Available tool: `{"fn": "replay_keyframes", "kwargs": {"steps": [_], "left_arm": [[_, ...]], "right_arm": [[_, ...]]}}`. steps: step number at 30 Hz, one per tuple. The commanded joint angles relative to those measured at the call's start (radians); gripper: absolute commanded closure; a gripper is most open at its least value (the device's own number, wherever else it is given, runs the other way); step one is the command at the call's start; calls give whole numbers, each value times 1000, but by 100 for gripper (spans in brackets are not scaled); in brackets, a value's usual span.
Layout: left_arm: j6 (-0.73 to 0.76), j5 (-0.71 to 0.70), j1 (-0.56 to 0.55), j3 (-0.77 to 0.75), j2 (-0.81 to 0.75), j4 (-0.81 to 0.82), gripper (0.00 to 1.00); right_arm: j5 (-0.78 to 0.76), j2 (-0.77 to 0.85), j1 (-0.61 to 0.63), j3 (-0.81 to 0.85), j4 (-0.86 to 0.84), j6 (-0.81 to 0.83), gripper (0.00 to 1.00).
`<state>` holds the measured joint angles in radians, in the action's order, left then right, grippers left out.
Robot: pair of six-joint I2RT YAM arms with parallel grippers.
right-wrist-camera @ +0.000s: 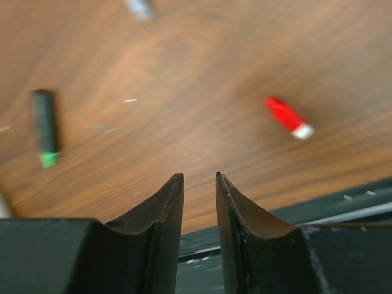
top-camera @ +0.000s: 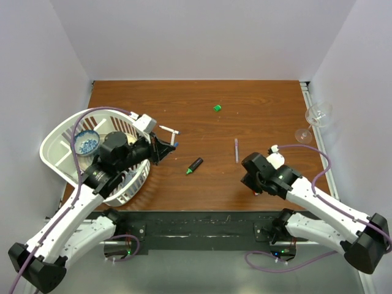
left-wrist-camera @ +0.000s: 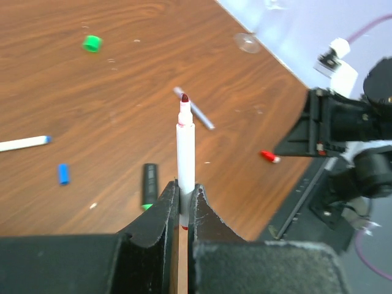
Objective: Insert the pens into the pen caps
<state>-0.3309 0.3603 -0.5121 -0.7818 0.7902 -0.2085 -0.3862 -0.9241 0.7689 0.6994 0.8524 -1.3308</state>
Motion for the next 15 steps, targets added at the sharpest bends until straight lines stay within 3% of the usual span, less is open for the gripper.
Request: {"fn": "replay_keyframes", "kwargs": {"steps": [1, 15], "left_arm": [[113, -132, -3, 19, -46, -60, 100], [125, -144, -3, 41, -51, -63, 100]], "right_arm": [[-98, -16, -2, -58, 62, -128, 70], [-212, -166, -54, -121, -1, -123, 74]]}}
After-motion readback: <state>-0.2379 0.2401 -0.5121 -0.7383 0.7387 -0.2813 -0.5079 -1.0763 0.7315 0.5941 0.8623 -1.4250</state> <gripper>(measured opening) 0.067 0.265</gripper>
